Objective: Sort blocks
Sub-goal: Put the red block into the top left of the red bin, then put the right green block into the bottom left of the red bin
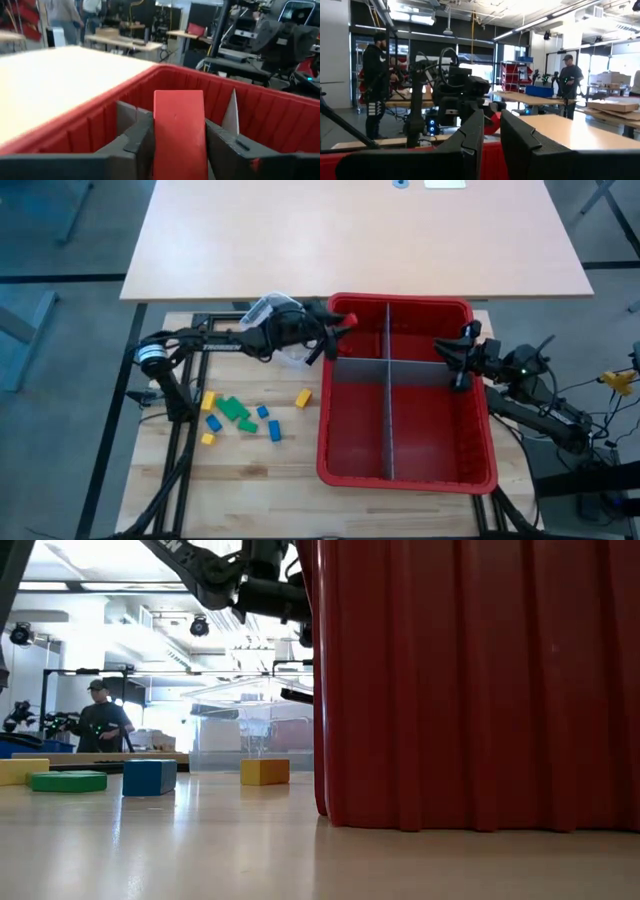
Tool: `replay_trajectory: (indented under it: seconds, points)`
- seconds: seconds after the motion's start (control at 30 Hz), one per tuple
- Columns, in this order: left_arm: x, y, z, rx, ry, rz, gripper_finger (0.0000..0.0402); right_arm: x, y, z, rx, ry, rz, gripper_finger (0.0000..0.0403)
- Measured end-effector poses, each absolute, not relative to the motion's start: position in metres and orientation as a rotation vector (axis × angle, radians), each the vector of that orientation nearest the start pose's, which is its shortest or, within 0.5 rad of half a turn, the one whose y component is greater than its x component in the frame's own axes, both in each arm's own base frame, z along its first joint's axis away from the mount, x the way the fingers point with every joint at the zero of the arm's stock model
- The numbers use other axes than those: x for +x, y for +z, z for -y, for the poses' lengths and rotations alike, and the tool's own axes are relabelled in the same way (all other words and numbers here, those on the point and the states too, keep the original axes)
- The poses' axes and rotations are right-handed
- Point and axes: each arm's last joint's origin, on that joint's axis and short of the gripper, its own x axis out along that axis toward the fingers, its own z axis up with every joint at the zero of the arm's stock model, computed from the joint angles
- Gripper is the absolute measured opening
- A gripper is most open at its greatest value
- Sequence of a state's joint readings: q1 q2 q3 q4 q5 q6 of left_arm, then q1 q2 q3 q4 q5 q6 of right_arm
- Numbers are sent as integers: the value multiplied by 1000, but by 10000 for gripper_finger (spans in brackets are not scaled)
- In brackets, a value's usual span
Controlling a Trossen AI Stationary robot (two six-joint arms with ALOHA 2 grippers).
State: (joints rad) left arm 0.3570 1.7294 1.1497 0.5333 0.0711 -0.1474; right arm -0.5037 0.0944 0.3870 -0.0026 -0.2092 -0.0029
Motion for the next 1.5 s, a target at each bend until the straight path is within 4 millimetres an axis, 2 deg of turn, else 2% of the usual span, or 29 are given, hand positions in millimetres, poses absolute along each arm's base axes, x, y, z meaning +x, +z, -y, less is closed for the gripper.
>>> replay_trajectory:
  seconds: [0.2, 0.33, 0.5, 0.6, 0.7, 0.83, 1.03, 1.13, 1.23, 1.37, 1.5]
  points:
    - [372, 272, -136, -163, 290, -59, 261, 61, 284, 27, -101, -292, 272, 55]
    - [371, 273, -136, -158, 288, -60, 305, 61, 284, 27, -101, -292, 272, 62]
    - [360, 288, -124, -109, 188, -119, 310, 61, 284, 27, -93, -291, 273, 68]
    - [344, 297, -109, -94, 138, -257, 310, 61, 283, 27, -87, -291, 262, 69]
    - [324, 298, -86, -105, 71, -413, 310, 62, 280, 27, -79, -284, 235, 63]
    - [296, 297, -46, -130, -7, -521, 311, 62, 279, 27, -76, -281, 224, 54]
    - [245, 290, -4, -155, 113, -581, 311, 62, 280, 27, -82, -265, 230, 50]
    - [219, 278, 9, -194, 184, -626, 311, 62, 280, 27, -87, -265, 229, 56]
    - [200, 253, 16, -267, 212, -704, 311, 62, 280, 27, -92, -266, 228, 62]
    - [182, 216, 24, -356, 241, -838, 311, 62, 280, 27, -97, -267, 227, 67]
    - [169, 185, 31, -341, 239, -956, 311, 63, 279, 27, -85, -266, 220, 68]
